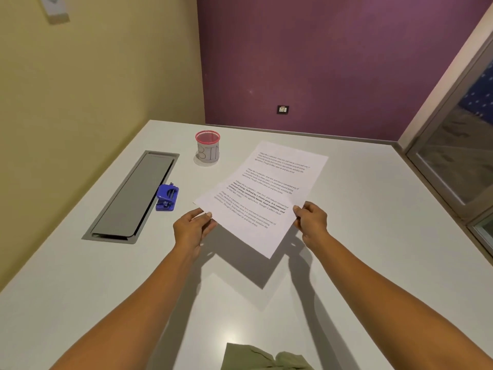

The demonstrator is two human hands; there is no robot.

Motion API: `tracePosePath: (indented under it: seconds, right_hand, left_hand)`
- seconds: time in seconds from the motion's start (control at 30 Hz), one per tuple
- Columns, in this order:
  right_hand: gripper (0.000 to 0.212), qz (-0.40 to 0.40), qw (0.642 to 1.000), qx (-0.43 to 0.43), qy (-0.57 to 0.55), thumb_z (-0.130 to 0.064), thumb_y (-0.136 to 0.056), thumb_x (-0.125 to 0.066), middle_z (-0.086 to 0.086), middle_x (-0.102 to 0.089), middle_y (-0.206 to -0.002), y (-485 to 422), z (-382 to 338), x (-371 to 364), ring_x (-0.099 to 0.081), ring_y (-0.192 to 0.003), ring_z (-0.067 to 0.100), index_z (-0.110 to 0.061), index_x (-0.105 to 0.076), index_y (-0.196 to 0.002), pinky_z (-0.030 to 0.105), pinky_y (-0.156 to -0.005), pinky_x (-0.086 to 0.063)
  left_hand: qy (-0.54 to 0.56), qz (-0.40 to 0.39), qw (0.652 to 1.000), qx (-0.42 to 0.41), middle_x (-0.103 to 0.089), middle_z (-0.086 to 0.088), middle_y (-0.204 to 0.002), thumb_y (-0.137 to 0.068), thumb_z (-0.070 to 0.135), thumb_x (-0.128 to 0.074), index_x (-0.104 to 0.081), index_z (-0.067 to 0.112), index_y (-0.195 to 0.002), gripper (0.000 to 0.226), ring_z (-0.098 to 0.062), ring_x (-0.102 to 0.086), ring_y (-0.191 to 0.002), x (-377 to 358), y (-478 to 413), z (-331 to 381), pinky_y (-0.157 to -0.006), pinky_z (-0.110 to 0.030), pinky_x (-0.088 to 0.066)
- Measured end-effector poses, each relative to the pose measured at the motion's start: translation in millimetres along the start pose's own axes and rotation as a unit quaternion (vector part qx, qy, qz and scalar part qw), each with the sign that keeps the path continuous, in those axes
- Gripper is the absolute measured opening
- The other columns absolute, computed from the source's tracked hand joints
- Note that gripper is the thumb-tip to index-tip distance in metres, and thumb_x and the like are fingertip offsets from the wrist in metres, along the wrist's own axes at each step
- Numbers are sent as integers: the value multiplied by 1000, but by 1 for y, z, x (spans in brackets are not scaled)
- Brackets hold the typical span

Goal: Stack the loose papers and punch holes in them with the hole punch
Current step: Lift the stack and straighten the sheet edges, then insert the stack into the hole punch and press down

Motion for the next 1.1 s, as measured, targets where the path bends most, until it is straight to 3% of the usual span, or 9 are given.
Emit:
tracePosePath:
  seconds: [0.1,0.23,0.4,0.53,0.7,0.77,0.83,0.93,1.1]
  right_hand:
    - [21,-5,1000,11,11,-1,-87,-58,19,-58,-88,-2,-4,-7,-50,-72,21,-1,-60,-108,30,-75,-50]
    - [35,-5,999,26,20,-1,-86,-59,22,-60,-121,-8,-6,-15,-55,-87,23,-2,-56,-121,39,-91,-52]
    - [31,-11,999,28,44,-2,-86,-59,18,-65,-109,-16,-5,-23,-58,-87,22,-3,-58,-118,40,-89,-51]
    - [32,-19,998,34,56,-2,-86,-59,8,-63,-95,-24,-5,-26,-59,-80,21,-3,-58,-118,28,-70,-50]
    - [29,-41,997,29,66,0,-87,-57,10,-63,-97,-35,-5,-34,-59,-83,23,-1,-59,-116,32,-77,-49]
    - [29,-48,996,23,69,0,-87,-57,10,-64,-95,-42,-5,-37,-60,-84,24,-1,-59,-116,32,-77,-49]
    - [29,-58,995,21,73,0,-87,-57,10,-64,-94,-47,-6,-41,-59,-84,24,-1,-58,-116,34,-80,-50]
    - [26,-71,995,13,71,0,-88,-56,8,-65,-90,-55,-4,-46,-59,-83,25,-1,-58,-114,38,-88,-49]
    - [22,-90,994,9,63,0,-87,-56,2,-66,-85,-64,-2,-51,-62,-76,20,-5,-61,-108,27,-71,-50]
  left_hand:
    - [-5,-8,1000,24,-66,-11,-81,-81,-6,-62,-58,2,-101,22,-18,-69,-63,15,-14,14,-56,-20,-58]
    - [-36,-25,998,38,-65,-9,-83,-84,-2,-60,-58,3,-97,14,-14,-69,-55,35,-37,30,-53,-19,-57]
    - [-109,-15,992,53,-65,-6,-83,-88,8,-57,-60,4,-96,9,-17,-68,-59,54,-68,47,-51,-18,-56]
    - [-167,34,985,23,-63,-11,-78,-85,5,-60,-60,-2,-103,19,-19,-61,-58,59,-96,66,-49,-18,-53]
    - [-310,111,943,-51,-62,-16,-95,-81,6,-60,-65,-1,-103,23,-29,-58,-77,60,-132,85,-78,-35,-54]
    - [-367,121,920,-68,-61,-12,-101,-83,9,-61,-65,4,-104,21,-29,-58,-87,59,-142,89,-78,-35,-51]
    - [-422,122,896,-68,-57,-10,-90,-84,11,-61,-62,5,-85,6,-31,-56,-87,57,-153,90,-69,-31,-47]
    - [-483,126,866,-32,-45,-4,-64,-85,15,-61,-44,9,-62,29,-28,-50,-79,55,-168,88,-59,-30,-40]
    - [-518,141,843,8,-57,-18,-87,-85,19,-63,-52,-2,-86,24,-31,-52,-76,58,-187,82,-69,-36,-46]
Point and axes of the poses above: each hand's wrist, its own y-axis away from the middle knuckle, its own x-axis out of the back of the hand, z = x × y, the point moved 5 cm from there along -y, towards the middle knuckle
